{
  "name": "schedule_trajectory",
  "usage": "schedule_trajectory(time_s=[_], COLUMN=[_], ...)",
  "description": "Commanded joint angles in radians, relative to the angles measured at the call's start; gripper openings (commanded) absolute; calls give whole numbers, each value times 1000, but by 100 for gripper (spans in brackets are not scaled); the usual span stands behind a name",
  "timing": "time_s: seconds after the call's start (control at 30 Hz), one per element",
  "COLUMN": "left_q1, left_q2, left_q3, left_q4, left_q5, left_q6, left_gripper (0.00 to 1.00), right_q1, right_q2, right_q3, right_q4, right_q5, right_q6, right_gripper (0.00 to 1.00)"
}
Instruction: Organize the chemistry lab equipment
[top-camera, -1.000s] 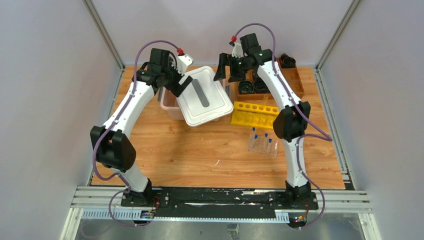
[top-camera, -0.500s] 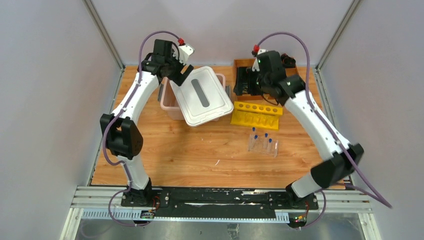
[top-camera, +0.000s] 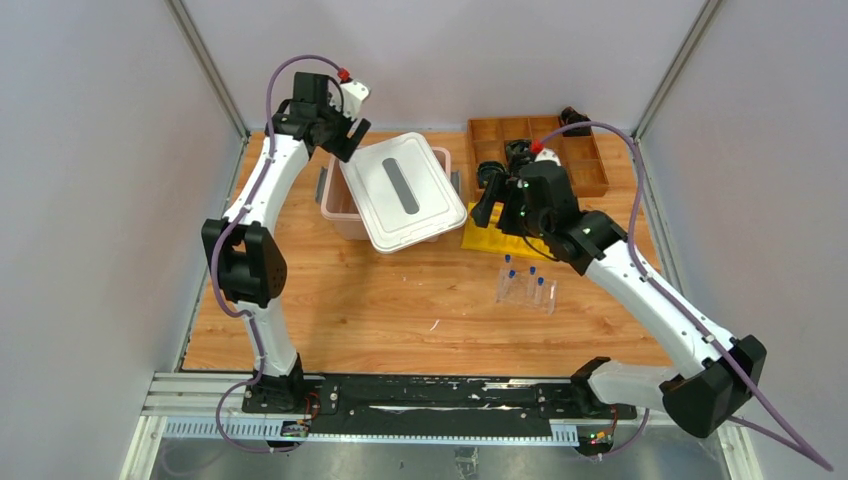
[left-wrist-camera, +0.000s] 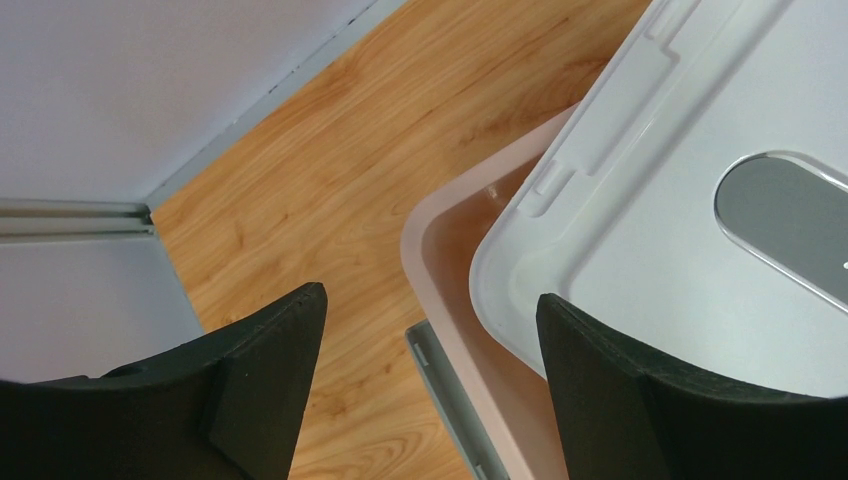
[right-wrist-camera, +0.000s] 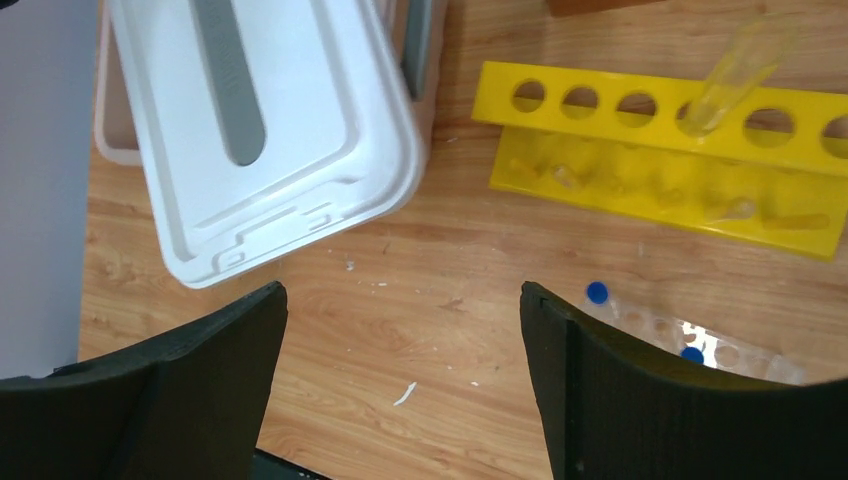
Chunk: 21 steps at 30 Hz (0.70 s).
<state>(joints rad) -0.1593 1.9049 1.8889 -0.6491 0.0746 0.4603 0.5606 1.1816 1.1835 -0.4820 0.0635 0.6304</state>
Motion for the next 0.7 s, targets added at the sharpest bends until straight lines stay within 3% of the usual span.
schedule_trajectory(time_s=[0.0,0.3,0.67], left_q1=[0,6,10], left_q2=[7,-16,-30], left_q3=[6,-52,-97], left_q4=[13,2,10], left_q5=[7,43,37], left_q6=[17,34,53], left_gripper=[83,86,86], right_q1=[166,199,199], right_q2=[50,225,350], right_q3=[89,65,121], right_q4=[-26,54,131], right_q5=[145,64,116], right_q6=[61,279,321], right_gripper=[87,77,72])
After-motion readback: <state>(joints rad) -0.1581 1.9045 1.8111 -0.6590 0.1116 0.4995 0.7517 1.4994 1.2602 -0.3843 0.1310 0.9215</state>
